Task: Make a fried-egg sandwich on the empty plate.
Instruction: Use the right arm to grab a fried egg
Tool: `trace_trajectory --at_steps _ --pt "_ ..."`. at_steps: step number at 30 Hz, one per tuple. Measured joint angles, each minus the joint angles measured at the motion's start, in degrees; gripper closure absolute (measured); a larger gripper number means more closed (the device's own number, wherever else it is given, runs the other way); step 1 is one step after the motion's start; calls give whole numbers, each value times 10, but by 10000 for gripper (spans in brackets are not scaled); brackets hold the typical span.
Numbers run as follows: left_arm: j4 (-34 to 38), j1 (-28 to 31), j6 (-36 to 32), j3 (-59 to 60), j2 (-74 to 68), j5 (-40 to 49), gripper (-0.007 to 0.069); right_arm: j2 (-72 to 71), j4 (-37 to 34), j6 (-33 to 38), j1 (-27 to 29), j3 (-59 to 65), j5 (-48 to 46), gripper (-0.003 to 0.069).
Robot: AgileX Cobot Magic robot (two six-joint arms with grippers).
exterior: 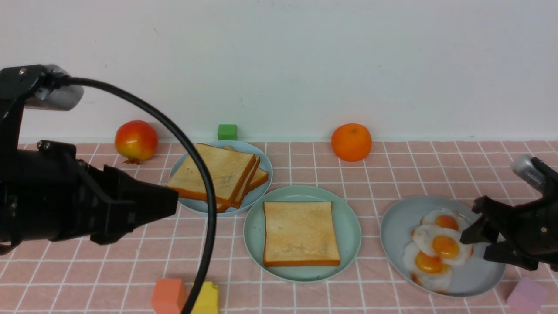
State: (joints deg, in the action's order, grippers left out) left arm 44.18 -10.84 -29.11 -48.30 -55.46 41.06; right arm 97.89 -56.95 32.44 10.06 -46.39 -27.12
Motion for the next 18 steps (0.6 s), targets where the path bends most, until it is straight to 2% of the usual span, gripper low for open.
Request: trace_trajectory --at_steps 4,7,18 --pt "0 0 0 0 -1 0 266 20 -85 83 4 0 -16 244" --pt "0 0 0 0 -1 0 266 33 -111 104 4 -1 -18 244" --pt "0 0 0 0 -1 0 266 36 -103 110 4 -1 -18 244"
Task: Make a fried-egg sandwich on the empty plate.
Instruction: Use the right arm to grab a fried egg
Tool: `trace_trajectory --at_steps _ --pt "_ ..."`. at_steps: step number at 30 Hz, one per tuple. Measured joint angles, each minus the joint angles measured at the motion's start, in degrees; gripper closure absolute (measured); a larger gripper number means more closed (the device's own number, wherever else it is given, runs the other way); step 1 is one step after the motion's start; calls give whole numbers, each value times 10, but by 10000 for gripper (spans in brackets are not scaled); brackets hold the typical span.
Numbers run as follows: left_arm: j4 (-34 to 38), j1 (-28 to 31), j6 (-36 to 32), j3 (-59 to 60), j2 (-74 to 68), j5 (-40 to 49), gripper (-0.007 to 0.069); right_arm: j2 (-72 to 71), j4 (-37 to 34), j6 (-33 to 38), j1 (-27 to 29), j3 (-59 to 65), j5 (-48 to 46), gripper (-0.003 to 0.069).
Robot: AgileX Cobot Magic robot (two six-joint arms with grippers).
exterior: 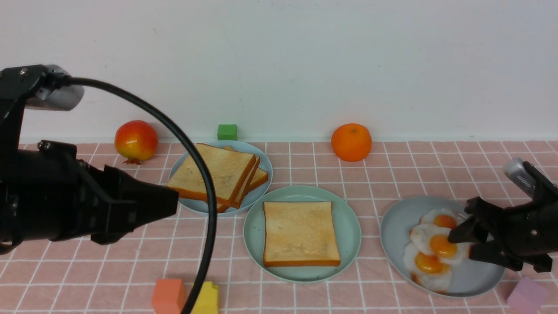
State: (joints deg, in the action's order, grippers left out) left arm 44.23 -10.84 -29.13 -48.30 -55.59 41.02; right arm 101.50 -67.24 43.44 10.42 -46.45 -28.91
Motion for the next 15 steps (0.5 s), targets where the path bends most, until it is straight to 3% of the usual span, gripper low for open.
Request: trace_trajectory --at_steps 4,9,12,15 --pt "0 0 0 0 0 0 266 1 4 0 0 0 2 251" --pt "0 0 0 0 0 0 266 1 4 0 0 0 2 330" --pt "0 0 0 0 0 0 266 1 5 0 0 0 4 480" --pt "0 0 0 0 0 0 266 1 3 0 0 0 4 538"
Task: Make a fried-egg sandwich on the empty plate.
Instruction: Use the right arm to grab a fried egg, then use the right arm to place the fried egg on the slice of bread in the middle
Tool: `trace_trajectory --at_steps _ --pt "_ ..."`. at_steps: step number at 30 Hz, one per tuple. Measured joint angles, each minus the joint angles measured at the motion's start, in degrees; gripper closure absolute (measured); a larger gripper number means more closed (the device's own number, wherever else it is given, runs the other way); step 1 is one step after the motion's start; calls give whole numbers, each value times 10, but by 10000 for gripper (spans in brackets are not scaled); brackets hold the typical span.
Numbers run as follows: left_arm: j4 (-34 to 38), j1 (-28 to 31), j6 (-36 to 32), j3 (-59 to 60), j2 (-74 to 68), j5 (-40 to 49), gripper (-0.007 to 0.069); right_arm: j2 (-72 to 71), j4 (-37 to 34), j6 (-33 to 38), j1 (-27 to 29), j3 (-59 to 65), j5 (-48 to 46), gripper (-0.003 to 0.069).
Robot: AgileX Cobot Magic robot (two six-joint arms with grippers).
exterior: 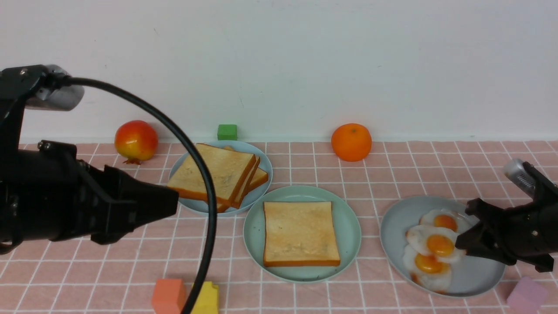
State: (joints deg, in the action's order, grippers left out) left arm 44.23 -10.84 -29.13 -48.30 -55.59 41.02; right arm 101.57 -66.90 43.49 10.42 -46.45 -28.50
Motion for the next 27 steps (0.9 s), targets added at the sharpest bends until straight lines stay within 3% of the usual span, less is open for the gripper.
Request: trace_trajectory --at_steps 18,21,26,27 --pt "0 0 0 0 0 0 269 -65 -3 4 0 0 -10 571" --pt "1 0 0 0 0 -4 269 -88 -35 35 -6 0 -36 571" --pt "1 0 0 0 0 -8 269 -86 -185 172 -72 0 -124 571" --pt "1 0 0 0 0 -8 269 -85 -185 176 -75 0 -126 571"
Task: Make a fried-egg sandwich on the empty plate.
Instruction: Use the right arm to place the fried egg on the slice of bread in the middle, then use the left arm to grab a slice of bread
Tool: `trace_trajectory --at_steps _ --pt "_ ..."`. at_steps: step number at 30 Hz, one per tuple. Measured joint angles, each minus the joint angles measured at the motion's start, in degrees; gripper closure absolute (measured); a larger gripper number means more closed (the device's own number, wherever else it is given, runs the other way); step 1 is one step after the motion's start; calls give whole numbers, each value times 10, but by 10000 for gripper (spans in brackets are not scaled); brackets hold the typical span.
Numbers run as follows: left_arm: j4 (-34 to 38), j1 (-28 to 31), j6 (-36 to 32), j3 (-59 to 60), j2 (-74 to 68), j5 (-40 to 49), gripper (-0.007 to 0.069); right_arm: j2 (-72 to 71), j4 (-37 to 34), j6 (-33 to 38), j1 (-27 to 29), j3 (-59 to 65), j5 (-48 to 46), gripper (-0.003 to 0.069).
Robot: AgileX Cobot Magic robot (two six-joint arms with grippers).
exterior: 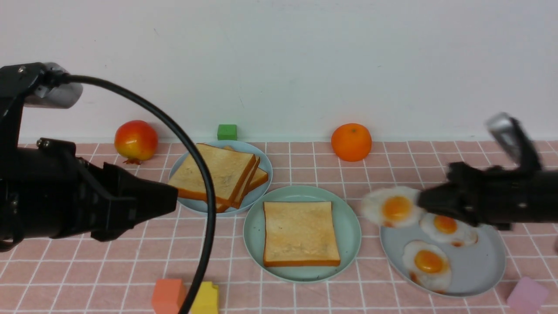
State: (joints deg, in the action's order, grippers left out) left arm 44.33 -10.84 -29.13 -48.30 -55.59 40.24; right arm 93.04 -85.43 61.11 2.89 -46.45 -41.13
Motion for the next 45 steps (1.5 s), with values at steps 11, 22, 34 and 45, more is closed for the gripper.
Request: trace_trajectory --at_steps 11,22,34,45 --pt "1 0 0 0 0 8 269 129 -70 55 -146 -110 18 573" --pt "-1 0 0 0 0 12 269 201 -68 50 -152 -136 58 480" --pt "-7 0 157 -1 -27 -15 269 114 120 -35 -152 -140 71 92" --pt "-1 116 203 -125 -220 84 265 -101 587 -443 -168 -196 -71 99"
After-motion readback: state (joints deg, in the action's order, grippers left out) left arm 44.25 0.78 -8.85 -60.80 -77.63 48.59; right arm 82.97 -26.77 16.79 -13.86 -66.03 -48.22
